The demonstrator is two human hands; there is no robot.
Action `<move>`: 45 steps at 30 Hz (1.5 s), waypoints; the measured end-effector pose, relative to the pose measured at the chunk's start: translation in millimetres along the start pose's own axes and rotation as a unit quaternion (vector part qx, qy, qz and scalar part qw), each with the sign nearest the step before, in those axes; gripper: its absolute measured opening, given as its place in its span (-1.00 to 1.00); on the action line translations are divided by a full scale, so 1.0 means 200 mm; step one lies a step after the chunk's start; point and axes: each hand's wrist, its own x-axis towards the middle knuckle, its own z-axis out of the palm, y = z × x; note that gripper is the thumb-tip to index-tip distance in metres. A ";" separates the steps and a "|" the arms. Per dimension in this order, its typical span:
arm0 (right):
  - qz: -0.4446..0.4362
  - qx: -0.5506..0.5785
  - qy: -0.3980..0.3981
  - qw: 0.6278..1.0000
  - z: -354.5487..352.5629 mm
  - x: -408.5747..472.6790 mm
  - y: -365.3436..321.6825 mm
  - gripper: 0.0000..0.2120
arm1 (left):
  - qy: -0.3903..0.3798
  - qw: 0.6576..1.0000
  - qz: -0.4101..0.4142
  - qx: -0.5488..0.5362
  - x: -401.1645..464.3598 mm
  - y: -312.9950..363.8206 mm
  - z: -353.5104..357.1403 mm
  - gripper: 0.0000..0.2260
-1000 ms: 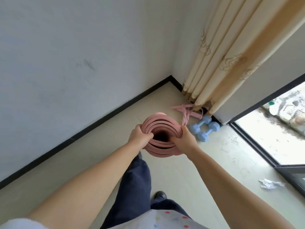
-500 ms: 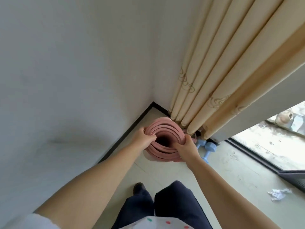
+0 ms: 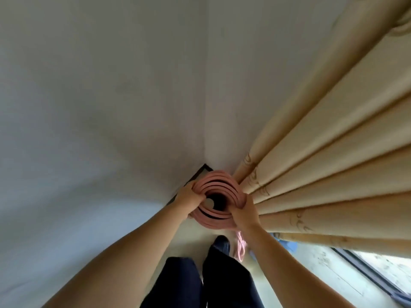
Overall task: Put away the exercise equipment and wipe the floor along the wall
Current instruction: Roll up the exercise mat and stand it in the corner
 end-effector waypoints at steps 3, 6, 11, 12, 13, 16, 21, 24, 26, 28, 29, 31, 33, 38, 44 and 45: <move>0.006 0.020 0.009 1.000 0.04 0.24 -0.14 -0.42 | 0.021 1.000 0.017 0.009 0.24 0.16 -0.02 -0.59; 0.022 0.037 0.021 0.999 0.11 0.47 -0.27 -0.39 | 0.042 0.999 0.013 0.022 0.49 0.28 -0.05 -0.58; 0.046 0.076 0.062 0.994 0.27 0.88 -0.38 -0.49 | 0.078 0.997 0.012 -0.011 0.93 0.37 -0.09 -0.60; 0.047 0.086 0.065 0.993 0.31 0.95 -0.39 -0.52 | 0.080 0.996 0.016 -0.036 1.01 0.36 -0.10 -0.57; 0.043 0.095 0.067 0.992 0.34 1.02 -0.39 -0.55 | 0.077 0.995 0.017 -0.065 1.08 0.34 -0.10 -0.56; 0.024 0.113 0.062 0.991 0.44 1.19 -0.32 -0.64 | 0.043 0.990 -0.005 -0.131 1.20 0.25 -0.09 -0.61; 0.025 0.067 0.009 0.997 0.43 1.25 -0.24 -0.51 | -0.009 0.971 -0.069 -0.231 1.19 0.14 -0.03 -0.49; 0.032 0.042 -0.010 0.999 0.40 1.23 -0.23 -0.50 | 0.003 0.962 -0.091 -0.257 1.18 0.12 -0.02 -0.45; 0.053 0.042 -0.016 0.998 0.38 1.20 -0.24 -0.55 | 0.011 0.958 -0.108 -0.266 1.16 0.13 -0.03 -0.46; 0.061 0.053 -0.024 0.996 0.37 1.16 -0.25 -0.57 | 0.014 0.958 -0.118 -0.261 1.13 0.14 -0.04 -0.47; 0.067 0.058 -0.028 0.996 0.37 1.14 -0.26 -0.52 | 0.015 0.959 -0.121 -0.255 1.10 0.15 -0.05 -0.47; 0.079 0.064 -0.032 0.994 0.35 1.08 -0.29 -0.39 | 0.022 0.963 -0.123 -0.241 1.05 0.17 -0.07 -0.43; 0.077 0.057 -0.032 0.995 0.33 1.02 -0.33 -0.38 | 0.033 0.967 -0.123 -0.222 0.98 0.19 -0.11 -0.35; -0.015 -0.071 -0.051 0.996 0.23 0.80 -0.49 -0.75 | 0.037 0.991 -0.063 -0.111 0.75 0.25 -0.18 -0.35; -0.230 -0.340 0.048 0.911 0.12 0.56 -0.50 -0.74 | 0.092 0.982 0.075 0.145 0.47 0.24 -0.24 -0.55; -0.265 -0.386 0.057 0.882 0.12 0.52 -0.47 -0.73 | 0.106 0.972 0.096 0.188 0.43 0.22 -0.25 -0.58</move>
